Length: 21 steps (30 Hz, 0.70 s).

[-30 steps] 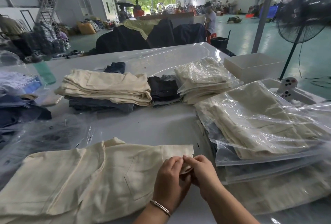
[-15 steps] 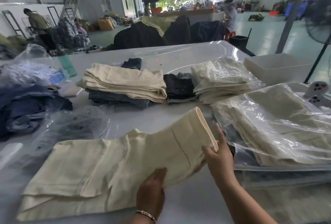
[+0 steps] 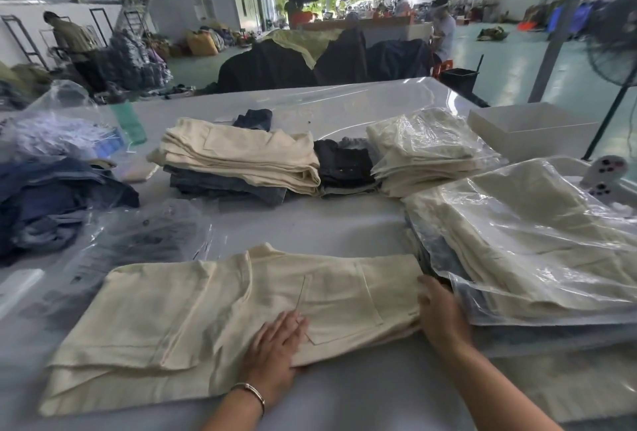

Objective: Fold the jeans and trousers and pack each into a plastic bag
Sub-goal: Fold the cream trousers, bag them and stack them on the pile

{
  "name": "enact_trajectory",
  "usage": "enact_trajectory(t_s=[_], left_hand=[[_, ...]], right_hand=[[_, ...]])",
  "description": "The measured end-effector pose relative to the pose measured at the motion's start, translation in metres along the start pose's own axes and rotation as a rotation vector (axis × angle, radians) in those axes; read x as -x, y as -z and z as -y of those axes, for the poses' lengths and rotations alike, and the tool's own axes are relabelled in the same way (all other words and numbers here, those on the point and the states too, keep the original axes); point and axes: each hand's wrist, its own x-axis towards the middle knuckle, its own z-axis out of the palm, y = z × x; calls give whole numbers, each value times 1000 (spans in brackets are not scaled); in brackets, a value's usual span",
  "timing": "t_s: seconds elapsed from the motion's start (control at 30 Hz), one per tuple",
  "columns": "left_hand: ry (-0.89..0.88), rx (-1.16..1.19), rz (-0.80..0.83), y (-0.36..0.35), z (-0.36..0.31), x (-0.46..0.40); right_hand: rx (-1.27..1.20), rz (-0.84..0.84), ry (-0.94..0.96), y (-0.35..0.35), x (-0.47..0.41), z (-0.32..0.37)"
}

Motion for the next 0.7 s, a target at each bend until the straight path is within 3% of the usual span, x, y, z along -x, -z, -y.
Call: enact_trajectory(t_s=[0.1,0.2,0.37,0.47,0.53,0.63,0.7], left_hand=[[-25,-63,127,7,16,8],[-91,-196,101,13,36,11],[-112,-197,107,15,58,1],[-20,-315,154,22,68,-2],[101,-310,79,15,84,1],[317,-378,220,0,92,11],[369,-385,201,-8,94,15]], right_hand=[[76,105,81,3,-1,-12],[63,182,123,8,1,-22],[94,290,162,17,-5,-33],[97,294,170,16,-12,-40],[58,271,157,12,-13,-45],[7,220,153,6,-11,-51],[19,211,160,4,-11,-53]])
